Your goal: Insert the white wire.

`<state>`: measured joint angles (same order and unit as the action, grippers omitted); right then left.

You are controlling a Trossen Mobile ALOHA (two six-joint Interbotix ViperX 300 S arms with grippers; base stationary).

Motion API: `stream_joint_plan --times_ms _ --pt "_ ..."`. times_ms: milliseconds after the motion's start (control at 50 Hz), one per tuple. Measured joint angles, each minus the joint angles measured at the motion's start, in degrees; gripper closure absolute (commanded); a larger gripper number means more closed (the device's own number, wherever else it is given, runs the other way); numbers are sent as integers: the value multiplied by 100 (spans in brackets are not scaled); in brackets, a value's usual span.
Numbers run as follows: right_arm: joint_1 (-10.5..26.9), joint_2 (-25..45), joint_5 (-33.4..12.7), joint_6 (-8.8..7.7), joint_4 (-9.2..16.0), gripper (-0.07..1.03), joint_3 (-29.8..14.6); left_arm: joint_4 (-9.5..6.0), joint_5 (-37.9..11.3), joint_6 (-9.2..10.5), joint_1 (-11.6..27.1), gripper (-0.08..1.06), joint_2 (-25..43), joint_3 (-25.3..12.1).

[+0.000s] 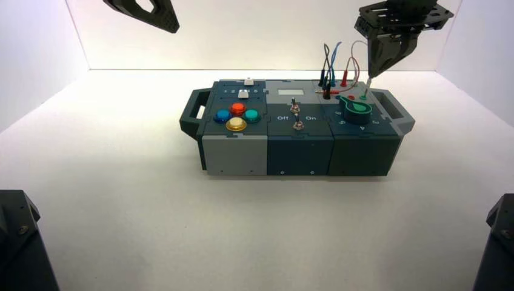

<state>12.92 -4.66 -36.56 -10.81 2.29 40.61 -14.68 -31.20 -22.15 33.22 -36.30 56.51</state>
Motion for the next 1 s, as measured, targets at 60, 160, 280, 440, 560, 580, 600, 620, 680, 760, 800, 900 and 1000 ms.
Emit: stream_joint_plan --times_ms 60,160,280,440,560,580,600,620,680,760,800,900,1000 --pt "0 0 0 0 0 98 -9 0 0 0 0 101 0 -9" --pt "0 0 0 0 9 98 0 0 0 0 0 101 0 0" --pt "0 0 0 0 9 98 -9 0 0 0 0 101 0 0" --pt "0 -9 0 0 26 98 0 -9 0 0 0 101 0 0" --pt "9 0 -26 0 26 98 0 0 0 0 0 101 0 0" --pt "9 0 -44 0 26 98 0 0 0 9 0 101 0 0" --pt "9 0 -53 0 35 98 0 0 0 0 0 101 0 0" --pt "9 0 -53 0 35 98 0 0 0 0 0 101 0 0" --pt "9 -9 -62 0 26 98 0 0 0 0 9 101 0 0" --pt "9 -9 -62 0 35 98 0 0 0 0 0 101 0 0" --pt "9 -9 -62 0 35 98 0 0 0 0 0 101 0 0" --pt "9 0 -62 0 62 98 0 0 0 0 0 101 9 0" --pt "18 9 -53 0 70 98 0 0 0 0 0 101 0 -9"
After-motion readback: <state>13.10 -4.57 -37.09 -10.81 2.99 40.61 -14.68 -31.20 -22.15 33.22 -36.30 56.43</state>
